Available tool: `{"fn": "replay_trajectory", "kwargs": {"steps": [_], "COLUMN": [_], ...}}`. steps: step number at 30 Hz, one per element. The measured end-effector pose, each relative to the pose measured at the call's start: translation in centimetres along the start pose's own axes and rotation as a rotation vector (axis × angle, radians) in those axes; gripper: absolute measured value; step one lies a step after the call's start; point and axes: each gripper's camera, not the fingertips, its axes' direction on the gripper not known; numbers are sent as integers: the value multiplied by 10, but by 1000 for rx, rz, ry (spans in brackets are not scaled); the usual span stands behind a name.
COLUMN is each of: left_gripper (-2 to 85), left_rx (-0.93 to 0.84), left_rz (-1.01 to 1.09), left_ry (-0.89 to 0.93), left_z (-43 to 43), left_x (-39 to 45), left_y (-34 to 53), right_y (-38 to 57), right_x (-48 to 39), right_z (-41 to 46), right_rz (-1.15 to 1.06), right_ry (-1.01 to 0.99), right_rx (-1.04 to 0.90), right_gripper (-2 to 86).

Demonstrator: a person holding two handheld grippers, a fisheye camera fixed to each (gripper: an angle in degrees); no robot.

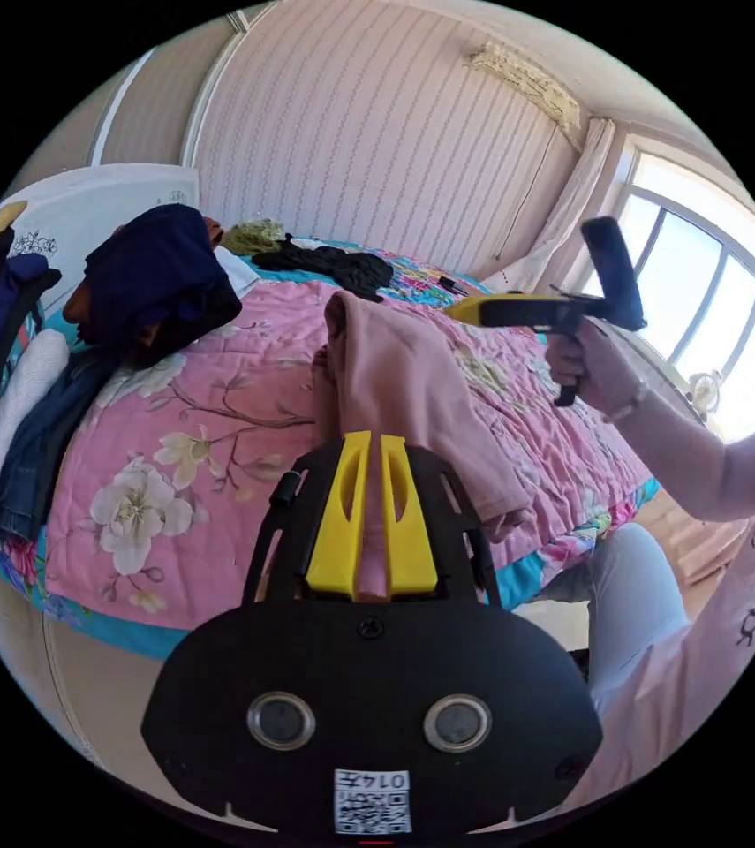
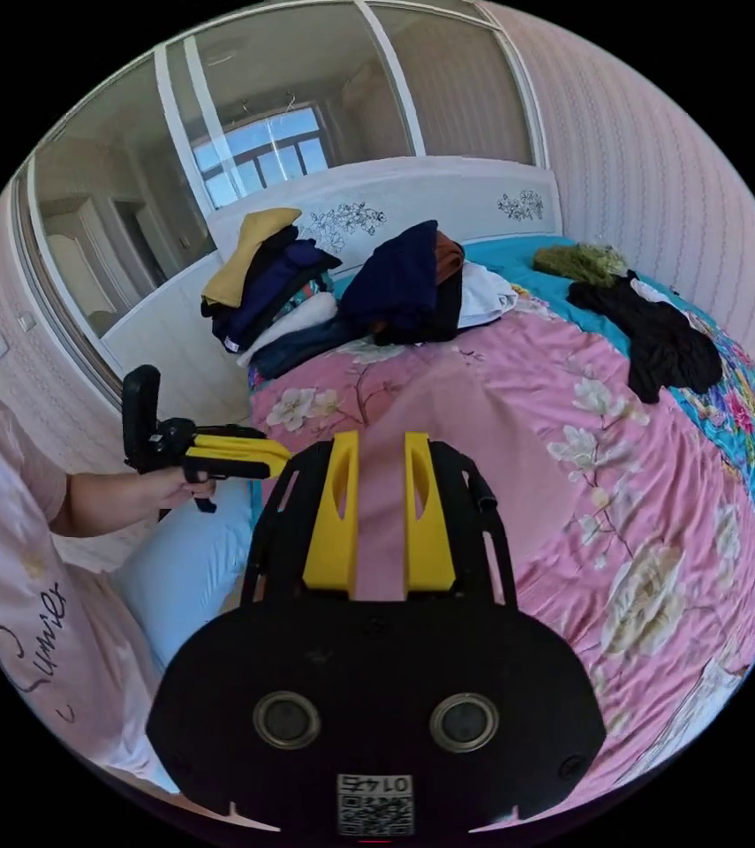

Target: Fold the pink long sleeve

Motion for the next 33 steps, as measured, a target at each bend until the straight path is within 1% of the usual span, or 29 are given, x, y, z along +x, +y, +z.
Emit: {"fn": "replay_trajectory", "kwargs": {"steps": [3,5,6,8,9,11,15,17,19,20,21,22,23,27,29,31,33], "left_gripper": [-9,-9,-10,-10,-10,-9,-8,-2,15,40,48,63,76,89,89,90,92], "left_rx": [-56,-148,-167,-156,-150,-118,-99,-79,-52,-33,-26,-25,-30,-76,-129,-136,-146], "left_rz": [41,14,-1,-40,-48,-62,-100,-128,-162,-157,-147,-137,-137,-172,-188,-207,-219], "left_ry": [-22,-69,-75,-78,-72,-55,-4,-10,-74,-129,-157,-204,-213,-120,-127,-116,-109], "left_z": [19,41,46,57,60,62,46,27,13,6,4,4,6,23,35,38,40], "left_x": [13,7,3,-12,-16,-24,-32,-38,-44,-45,-45,-45,-46,-52,-55,-58,-62], "left_y": [4,7,9,20,23,29,28,30,35,39,40,43,44,47,48,48,48], "right_y": [-57,-92,-98,-111,-112,-121,-147,-162,-172,-179,-183,-190,-196,-215,-226,-231,-236], "right_x": [13,37,45,72,76,90,105,108,112,118,121,129,138,156,171,182,187], "right_z": [60,124,141,206,218,242,251,236,228,233,238,251,267,318,350,371,382], "right_rz": [-48,-34,-25,14,13,55,77,16,-10,-16,-19,-21,-10,3,47,95,96], "right_ry": [157,271,266,196,187,155,59,23,64,100,108,98,78,16,-61,-131,-169], "right_rx": [-95,-239,-290,-480,-494,-455,-455,-341,-273,-284,-310,-375,-439,-582,-671,-735,-757], "right_gripper": [69,69,69,67,66,64,62,62,93,133,154,166,174,181,179,176,168]}}
